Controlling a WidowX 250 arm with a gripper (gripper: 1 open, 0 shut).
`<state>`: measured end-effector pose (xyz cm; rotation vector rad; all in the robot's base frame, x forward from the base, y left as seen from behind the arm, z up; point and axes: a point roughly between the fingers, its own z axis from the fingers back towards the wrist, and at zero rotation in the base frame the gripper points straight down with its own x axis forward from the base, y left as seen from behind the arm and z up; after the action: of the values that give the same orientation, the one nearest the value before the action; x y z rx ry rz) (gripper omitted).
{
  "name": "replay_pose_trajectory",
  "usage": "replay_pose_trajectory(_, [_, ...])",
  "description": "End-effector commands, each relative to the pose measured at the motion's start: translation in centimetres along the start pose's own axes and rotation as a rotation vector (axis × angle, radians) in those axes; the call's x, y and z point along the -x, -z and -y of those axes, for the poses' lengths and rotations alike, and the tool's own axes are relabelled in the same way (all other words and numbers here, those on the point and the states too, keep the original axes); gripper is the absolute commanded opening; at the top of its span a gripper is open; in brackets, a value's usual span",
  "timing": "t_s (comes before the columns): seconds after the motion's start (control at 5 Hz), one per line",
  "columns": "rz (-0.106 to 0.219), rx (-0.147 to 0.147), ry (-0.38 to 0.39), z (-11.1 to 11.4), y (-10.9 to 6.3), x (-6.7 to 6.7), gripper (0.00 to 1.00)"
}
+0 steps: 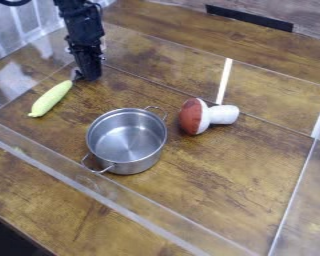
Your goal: Move the green spoon to the left
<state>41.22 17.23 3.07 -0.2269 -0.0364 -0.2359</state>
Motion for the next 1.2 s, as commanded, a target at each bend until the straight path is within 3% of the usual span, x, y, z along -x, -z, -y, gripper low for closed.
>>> replay_pose_trajectory(0.0, [0.057, -0.024, 0.007, -0.2, -2.4, 0.3, 0.0])
replay_pose_trajectory(0.2, [0.053, 0.001, 0.015, 0.0, -2.3, 0.8, 0.0])
replay_pose_trajectory(0.6, [0.043, 0.042, 0.037, -1.0, -2.7, 0.3, 0.0])
replay_pose_trajectory(0.8, [0.037, 0.066, 0.049, -1.4, -2.8, 0.2, 1.0])
replay_pose_trajectory(1.0, [0.051, 0.084, -0.008, -0.8, -2.6, 0.7, 1.0])
